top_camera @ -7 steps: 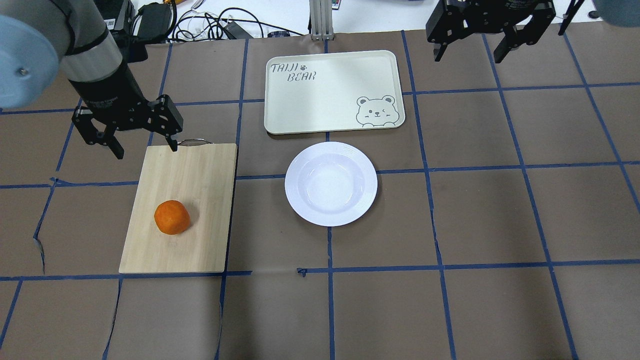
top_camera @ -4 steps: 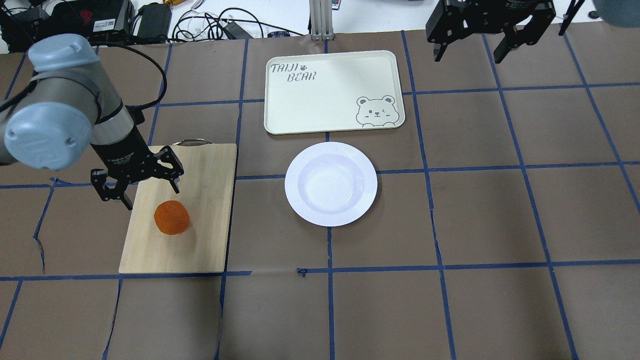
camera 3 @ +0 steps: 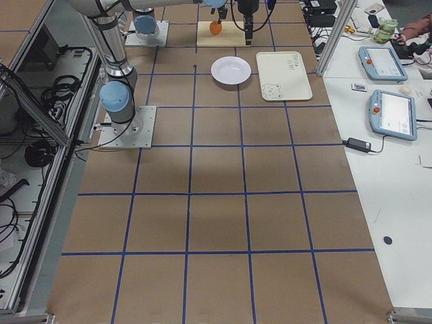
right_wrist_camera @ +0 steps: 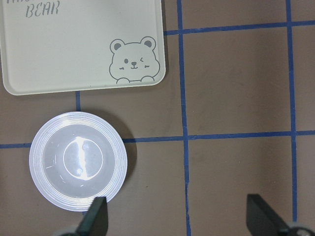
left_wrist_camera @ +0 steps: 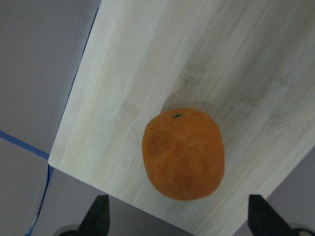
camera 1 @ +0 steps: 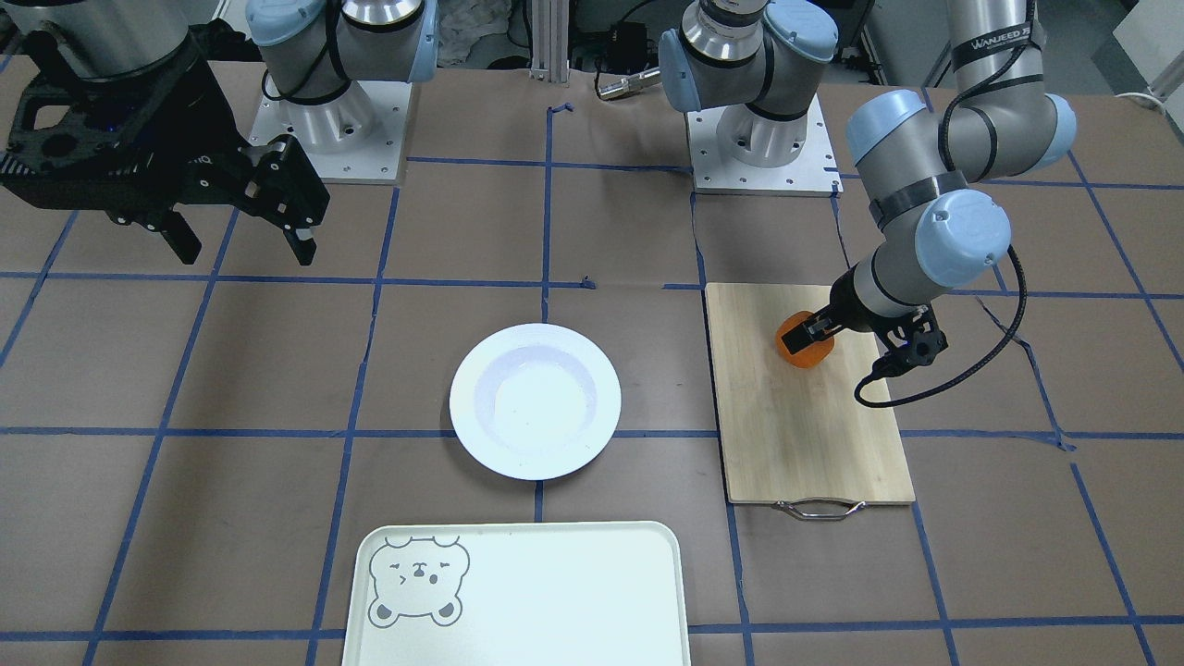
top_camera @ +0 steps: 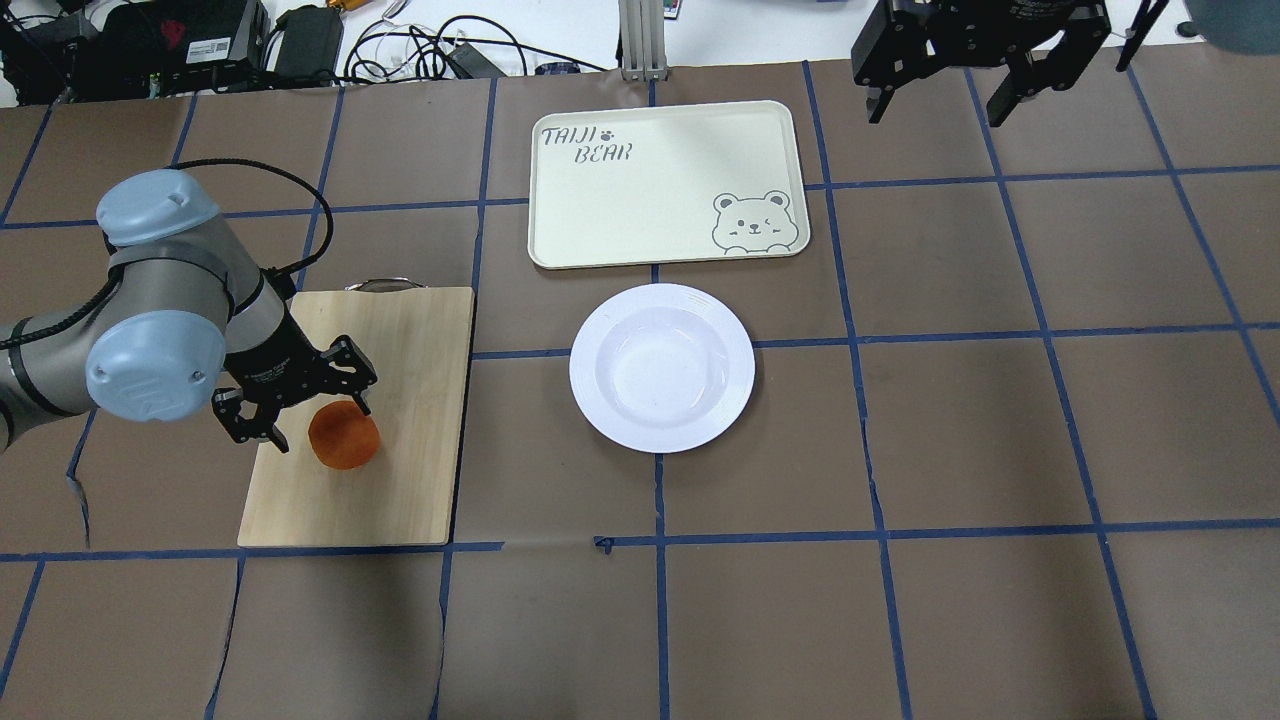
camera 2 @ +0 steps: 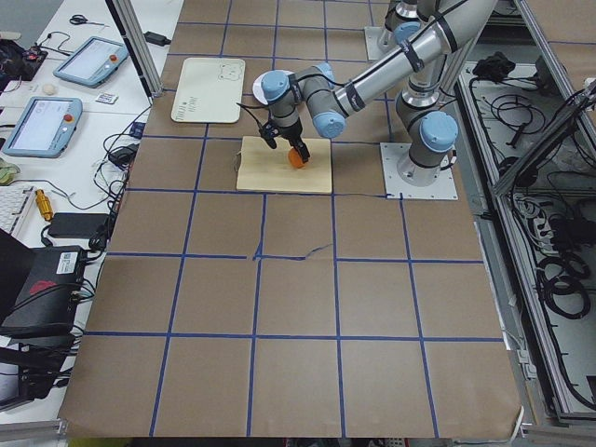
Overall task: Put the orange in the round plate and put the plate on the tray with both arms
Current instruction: 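Close the left gripper on the orange and lift it, then carry the orange with the left gripper onto the white plate and release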
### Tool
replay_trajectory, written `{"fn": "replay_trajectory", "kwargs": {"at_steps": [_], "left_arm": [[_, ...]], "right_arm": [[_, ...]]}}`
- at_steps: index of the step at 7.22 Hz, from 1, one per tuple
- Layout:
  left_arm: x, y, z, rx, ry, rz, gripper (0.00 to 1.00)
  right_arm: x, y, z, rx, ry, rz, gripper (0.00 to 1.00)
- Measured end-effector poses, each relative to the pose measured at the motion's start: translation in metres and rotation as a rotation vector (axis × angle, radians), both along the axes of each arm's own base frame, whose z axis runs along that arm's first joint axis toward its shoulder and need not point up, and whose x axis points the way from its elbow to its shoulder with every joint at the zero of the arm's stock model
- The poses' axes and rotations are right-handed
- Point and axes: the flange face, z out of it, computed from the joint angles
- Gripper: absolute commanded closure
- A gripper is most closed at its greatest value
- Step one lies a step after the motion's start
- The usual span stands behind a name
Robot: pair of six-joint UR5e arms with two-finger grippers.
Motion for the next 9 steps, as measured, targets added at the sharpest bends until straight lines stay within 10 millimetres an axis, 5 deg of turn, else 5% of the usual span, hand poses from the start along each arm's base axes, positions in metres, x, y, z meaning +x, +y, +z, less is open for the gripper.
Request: {"fn": "replay_trajectory", "kwargs": {"at_steps": [1, 3, 5, 7, 8, 9], "left_arm": [[-0.001, -0.001, -0.005, -0.004, 0.013, 0.004, 0.07], [-0.002, 0.001, -0.014, -0.002, 0.025, -0.001, 0.58], [-0.003, 0.004, -0.019, -0.014, 0.034, -0.055, 0.93], [-0.005, -0.012, -0.007, -0.085, 0.024, -0.133, 1.0], [-0.024, -0.025, 0.006, -0.127, 0.024, -0.188, 1.0], [-0.063, -0.036, 0.023, -0.165, 0.027, -0.244, 1.0]], "right_arm": [[0.0, 0.0, 0.0, 0.0, 0.0, 0.0, 0.0], [0.0, 0.0, 0.0, 0.001, 0.0, 0.0, 0.0], [0.0, 0.0, 0.0, 0.0, -0.001, 0.0, 0.0], [0.0, 0.0, 0.0, 0.001, -0.001, 0.0, 0.0], [0.0, 0.0, 0.0, 0.0, 0.0, 0.0, 0.0], [0.0, 0.0, 0.0, 0.0, 0.0, 0.0, 0.0]]}}
